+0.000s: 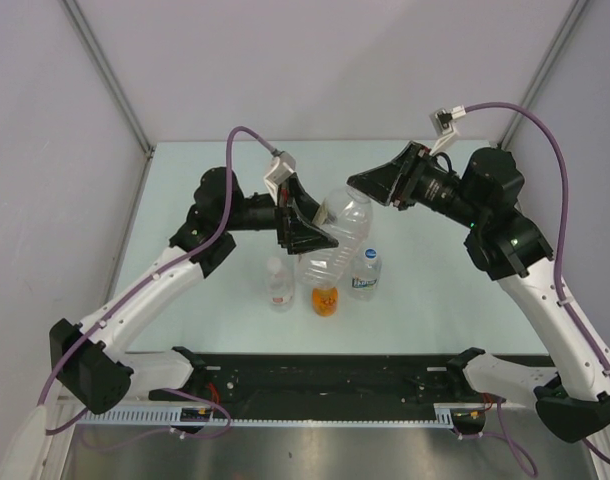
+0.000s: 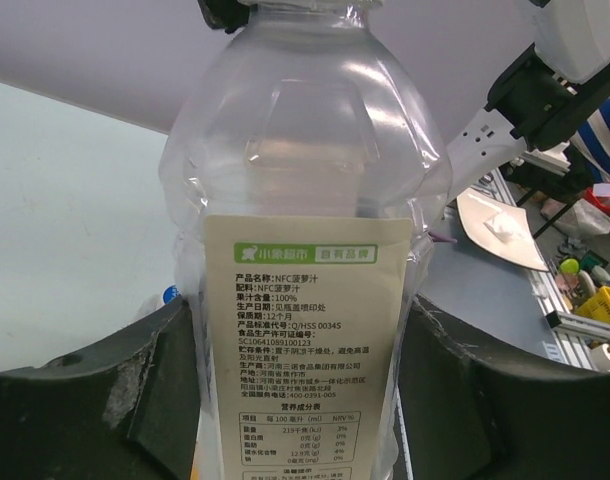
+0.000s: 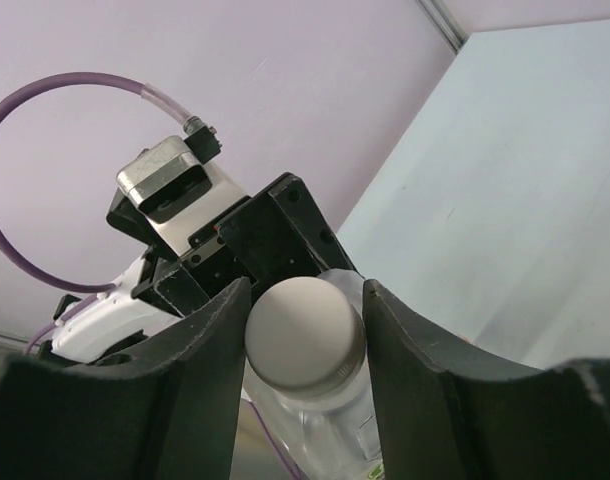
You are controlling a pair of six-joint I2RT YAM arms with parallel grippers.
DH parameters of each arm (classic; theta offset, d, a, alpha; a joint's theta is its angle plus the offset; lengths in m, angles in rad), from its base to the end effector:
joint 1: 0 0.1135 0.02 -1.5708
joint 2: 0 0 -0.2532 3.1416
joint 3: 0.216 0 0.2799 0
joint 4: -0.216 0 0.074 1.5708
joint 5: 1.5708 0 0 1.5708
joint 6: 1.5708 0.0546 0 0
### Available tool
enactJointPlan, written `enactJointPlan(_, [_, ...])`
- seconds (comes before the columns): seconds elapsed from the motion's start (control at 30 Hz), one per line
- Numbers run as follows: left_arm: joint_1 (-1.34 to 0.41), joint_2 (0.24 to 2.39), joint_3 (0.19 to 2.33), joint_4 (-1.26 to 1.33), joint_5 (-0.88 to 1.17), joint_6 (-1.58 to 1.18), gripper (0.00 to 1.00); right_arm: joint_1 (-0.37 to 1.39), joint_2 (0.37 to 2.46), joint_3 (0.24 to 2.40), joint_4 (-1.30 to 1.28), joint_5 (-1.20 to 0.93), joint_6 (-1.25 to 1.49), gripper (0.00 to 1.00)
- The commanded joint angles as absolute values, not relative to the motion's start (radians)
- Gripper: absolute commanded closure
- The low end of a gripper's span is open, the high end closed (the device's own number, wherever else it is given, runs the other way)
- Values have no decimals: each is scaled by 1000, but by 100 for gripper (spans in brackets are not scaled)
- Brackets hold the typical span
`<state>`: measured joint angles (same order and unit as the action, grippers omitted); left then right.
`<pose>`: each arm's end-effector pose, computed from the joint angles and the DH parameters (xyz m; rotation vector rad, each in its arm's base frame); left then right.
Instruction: Unscrew the bottle caps
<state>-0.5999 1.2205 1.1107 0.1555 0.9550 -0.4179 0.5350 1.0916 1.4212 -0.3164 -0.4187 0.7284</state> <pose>0.2364 -0.2157 0.3858 0.9754 1.4650 -1.4886 0.2179 0.1549 0.4851 -0.1977 1.7066 1.2929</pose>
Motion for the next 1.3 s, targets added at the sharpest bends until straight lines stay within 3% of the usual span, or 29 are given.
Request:
enactJointPlan(0.0, [-604,1206,1144,187,891,-374,82,571,1043,1425,-333,-482,746,41])
enactJointPlan(0.03, [-604,1204,1149,178,888,-368,85,569,1040,1427,-340,-473,744,33])
enactJointPlan(0.17, [-603,1201,1173,146,870,-345,90,560,1037,1451,-399,-430,726,21])
enactJointPlan(0.4, [-603,1192,1224,57,807,-284,100,549,1026,1535,-478,-287,687,13])
enactJointPlan(0.67, [-610,1151,1273,-48,550,-150,100,583,1006,1631,-613,41,640,12])
enactJointPlan(1.07, [-836,1173,1258,-11,-166,173,100,687,1017,1566,-479,236,604,16])
enactJointPlan(1.27, [-902,1201,1261,-5,-304,215,100,813,1118,1637,-442,362,545,17])
